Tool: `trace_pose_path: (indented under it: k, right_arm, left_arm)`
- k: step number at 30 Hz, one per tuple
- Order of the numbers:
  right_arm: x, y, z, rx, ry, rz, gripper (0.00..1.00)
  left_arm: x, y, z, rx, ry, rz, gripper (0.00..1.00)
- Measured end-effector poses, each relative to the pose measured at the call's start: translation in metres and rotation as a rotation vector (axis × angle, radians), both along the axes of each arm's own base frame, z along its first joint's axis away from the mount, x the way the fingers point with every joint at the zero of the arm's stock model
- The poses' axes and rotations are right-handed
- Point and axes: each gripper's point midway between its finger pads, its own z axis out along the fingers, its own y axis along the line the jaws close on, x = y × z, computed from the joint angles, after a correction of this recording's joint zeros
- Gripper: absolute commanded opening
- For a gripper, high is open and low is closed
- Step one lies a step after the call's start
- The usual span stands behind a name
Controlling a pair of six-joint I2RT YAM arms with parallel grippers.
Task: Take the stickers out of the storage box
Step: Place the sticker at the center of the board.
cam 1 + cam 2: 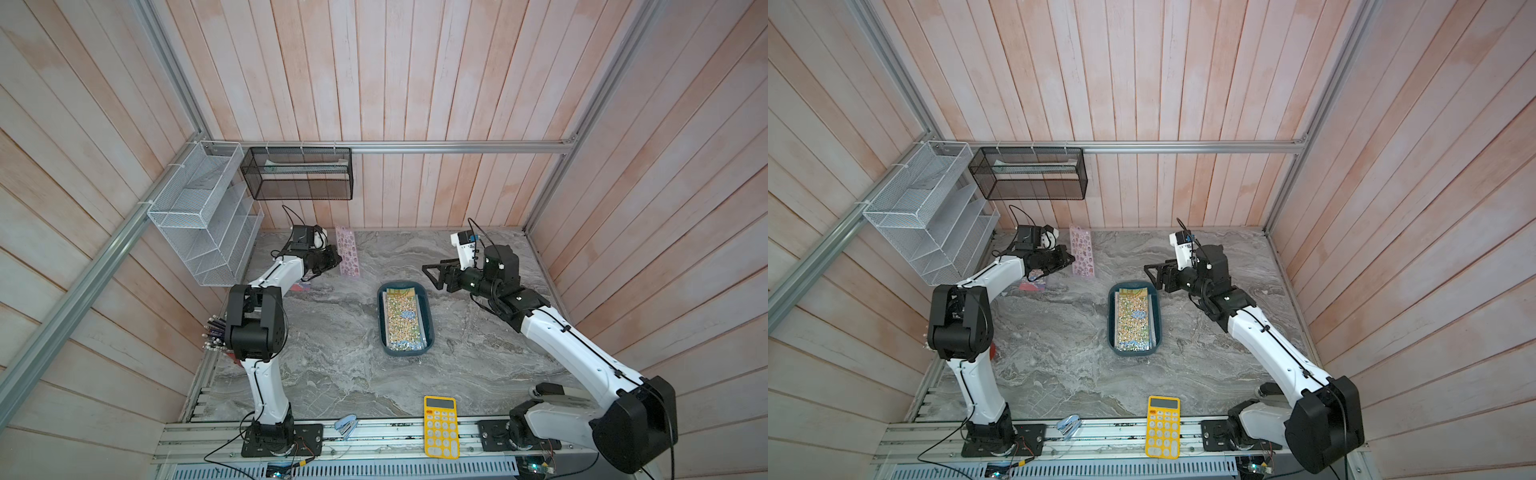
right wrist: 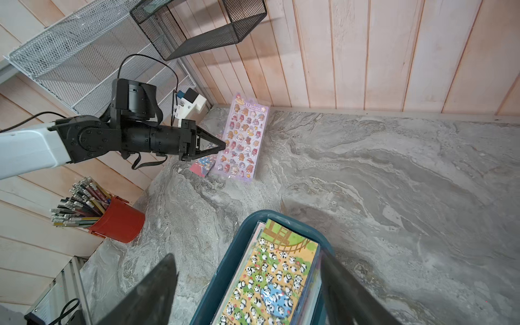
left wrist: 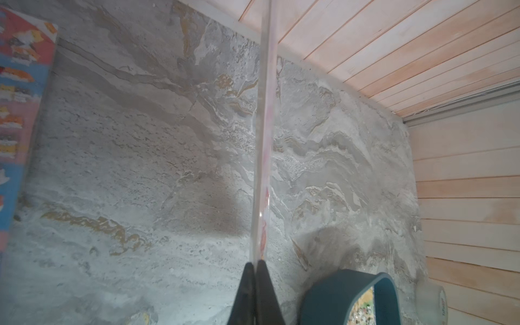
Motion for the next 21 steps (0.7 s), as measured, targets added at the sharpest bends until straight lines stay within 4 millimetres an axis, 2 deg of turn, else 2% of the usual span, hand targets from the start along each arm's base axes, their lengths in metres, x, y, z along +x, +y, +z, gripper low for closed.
trace_pose_path:
  k: [5, 8, 15, 18, 21]
  right_arm:
    - [0.001, -0.002, -0.002, -0.007, 0.005, -0.010, 0.80]
    - [0.001, -0.002, -0.003, -0.010, 0.007, -0.010, 0.80]
    - [0.000, -0.003, -0.008, -0.020, 0.014, -0.015, 0.81]
    - [0.000, -0.004, -0.013, -0.028, 0.025, -0.019, 0.80]
    - [0.000, -0.005, -0.016, -0.033, 0.031, -0.024, 0.80]
  left_arm:
    - [0.002, 0.009, -0.035, 0.057, 0.096, 0.007, 0.00]
    - [0.003, 0.019, -0.048, 0.094, 0.138, 0.023, 0.00]
    - [0.014, 0.044, -0.070, 0.174, 0.203, 0.052, 0.00]
    - [0.014, 0.046, -0.083, 0.193, 0.230, 0.044, 0.00]
    - [0.013, 0.047, -0.084, 0.206, 0.232, 0.036, 0.00]
